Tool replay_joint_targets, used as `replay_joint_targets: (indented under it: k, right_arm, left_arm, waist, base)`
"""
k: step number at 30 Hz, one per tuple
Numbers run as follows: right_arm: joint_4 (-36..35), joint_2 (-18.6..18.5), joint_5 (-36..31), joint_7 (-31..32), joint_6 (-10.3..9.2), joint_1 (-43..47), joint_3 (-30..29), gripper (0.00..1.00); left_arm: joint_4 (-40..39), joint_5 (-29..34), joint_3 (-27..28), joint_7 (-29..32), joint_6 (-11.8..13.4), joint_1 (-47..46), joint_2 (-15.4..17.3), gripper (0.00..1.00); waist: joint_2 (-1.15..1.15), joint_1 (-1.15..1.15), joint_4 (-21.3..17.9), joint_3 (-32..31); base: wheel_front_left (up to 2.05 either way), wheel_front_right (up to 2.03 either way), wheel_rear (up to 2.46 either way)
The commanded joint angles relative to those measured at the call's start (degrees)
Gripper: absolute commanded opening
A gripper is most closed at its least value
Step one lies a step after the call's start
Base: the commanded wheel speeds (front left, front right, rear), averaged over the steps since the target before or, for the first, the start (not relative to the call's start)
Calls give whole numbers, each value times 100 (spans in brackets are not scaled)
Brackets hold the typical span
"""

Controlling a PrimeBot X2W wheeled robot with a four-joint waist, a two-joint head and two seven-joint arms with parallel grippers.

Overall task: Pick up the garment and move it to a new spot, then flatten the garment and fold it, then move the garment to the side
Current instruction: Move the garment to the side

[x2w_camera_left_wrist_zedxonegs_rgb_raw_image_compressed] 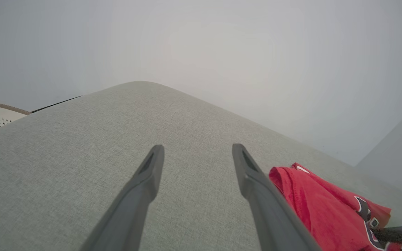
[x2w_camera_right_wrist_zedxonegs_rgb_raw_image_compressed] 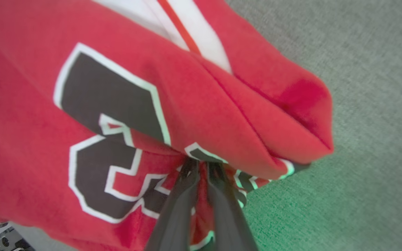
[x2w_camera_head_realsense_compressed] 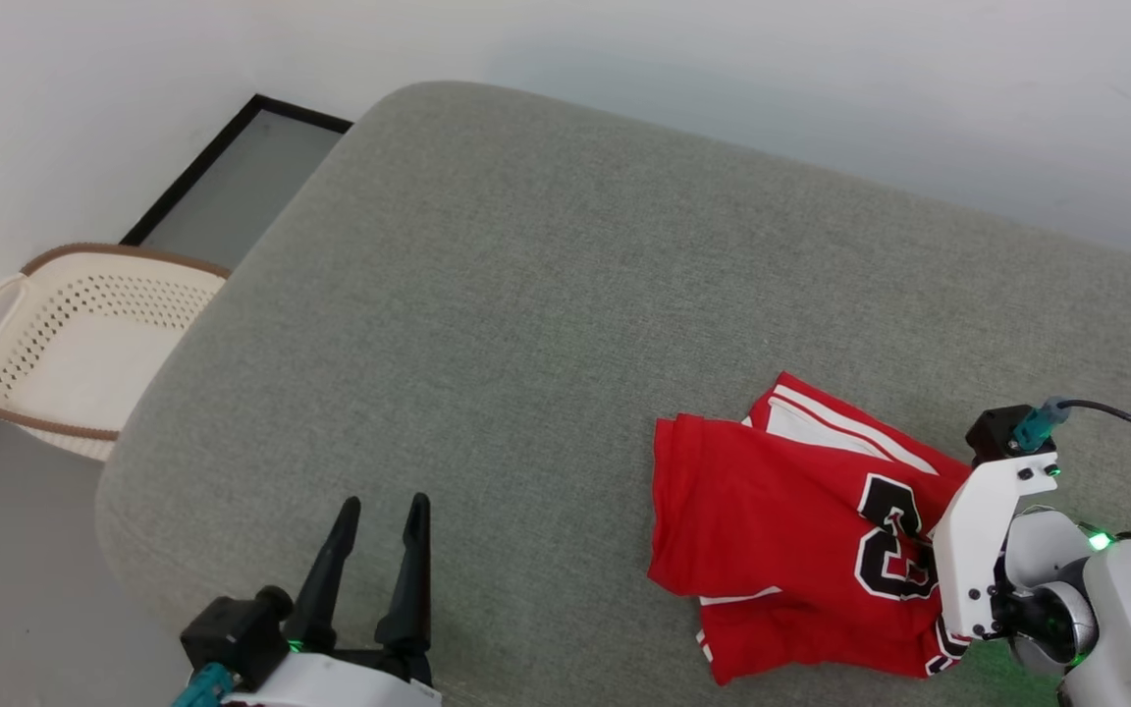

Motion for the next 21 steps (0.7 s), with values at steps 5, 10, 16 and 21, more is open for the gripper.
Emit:
replay_joint_targets:
  k: [5, 10, 16, 21]
  right_arm:
    - [25, -171, 108, -101, -16, 33, -178, 0]
    - [-68, -392, 275, -259, -16, -57, -238, 0]
    - [-39, -711, 443, -372, -14, -300, -278, 0]
    - [45, -1088, 616, -550, -9, -510, -218, 0]
  left_arm:
    - [-62, 26, 35, -3, -13, -63, -8, 100]
    - [-138, 66, -1, -2, -13, -141, -8, 100]
    - [-208, 210, 14, -3, -13, -331, -9, 100]
    - [-237, 328, -53, -3, -13, -611, 47, 100]
  waist:
    - [0, 0, -171, 24]
    - [0, 0, -426, 114]
    - [0, 0, -870, 342]
    - [0, 0, -1260, 612]
  base:
    - [0, 0, 0]
    - [0, 0, 0]
    - [0, 0, 0]
    - [0, 0, 0]
